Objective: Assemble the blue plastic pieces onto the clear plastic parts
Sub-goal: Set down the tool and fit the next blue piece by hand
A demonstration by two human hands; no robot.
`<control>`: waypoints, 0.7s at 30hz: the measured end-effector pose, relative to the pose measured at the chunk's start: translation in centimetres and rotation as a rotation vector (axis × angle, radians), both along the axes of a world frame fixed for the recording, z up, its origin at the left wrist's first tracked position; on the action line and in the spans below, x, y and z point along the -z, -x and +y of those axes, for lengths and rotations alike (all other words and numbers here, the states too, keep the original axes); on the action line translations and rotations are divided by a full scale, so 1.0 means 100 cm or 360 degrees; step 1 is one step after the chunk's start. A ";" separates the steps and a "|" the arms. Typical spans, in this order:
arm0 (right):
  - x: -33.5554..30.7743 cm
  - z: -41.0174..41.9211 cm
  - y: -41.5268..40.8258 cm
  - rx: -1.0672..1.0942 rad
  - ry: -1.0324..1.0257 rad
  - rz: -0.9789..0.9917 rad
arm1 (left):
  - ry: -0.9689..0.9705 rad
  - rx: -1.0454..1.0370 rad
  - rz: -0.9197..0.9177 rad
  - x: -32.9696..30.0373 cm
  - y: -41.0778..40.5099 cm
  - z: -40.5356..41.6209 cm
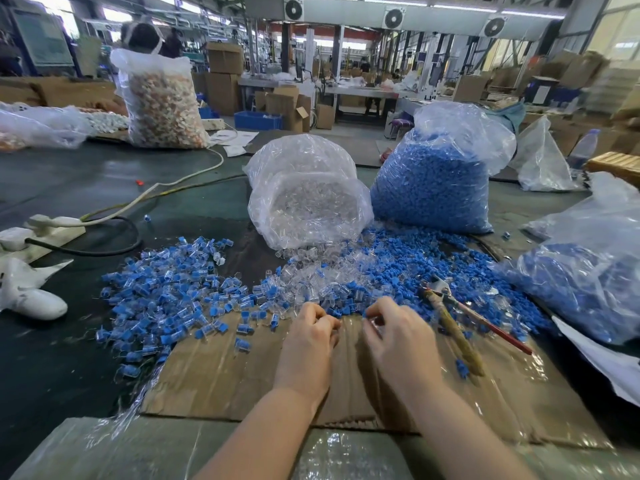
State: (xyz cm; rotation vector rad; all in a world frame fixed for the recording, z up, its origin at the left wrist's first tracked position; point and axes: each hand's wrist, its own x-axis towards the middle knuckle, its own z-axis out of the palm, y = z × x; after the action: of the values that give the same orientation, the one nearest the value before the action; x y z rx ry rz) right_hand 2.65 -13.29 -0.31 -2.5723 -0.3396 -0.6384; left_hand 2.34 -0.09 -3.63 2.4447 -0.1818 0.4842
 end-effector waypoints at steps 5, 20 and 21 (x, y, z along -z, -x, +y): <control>0.015 0.010 0.004 0.0017 -0.0123 -0.0050 | 0.0000 -0.0036 -0.0066 -0.001 0.001 0.000; 0.019 0.004 0.012 -0.0043 -0.0260 -0.0140 | 0.0248 0.0028 -0.0140 -0.014 0.011 0.003; 0.019 0.004 0.012 -0.0059 -0.0285 -0.0137 | 0.0286 0.0037 -0.0143 -0.015 0.011 0.003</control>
State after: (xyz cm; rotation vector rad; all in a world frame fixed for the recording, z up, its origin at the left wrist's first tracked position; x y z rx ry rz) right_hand 1.48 -12.93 -2.20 -2.3679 -0.3414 -0.7332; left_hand 1.28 0.21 -2.12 2.2449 -0.1956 0.5753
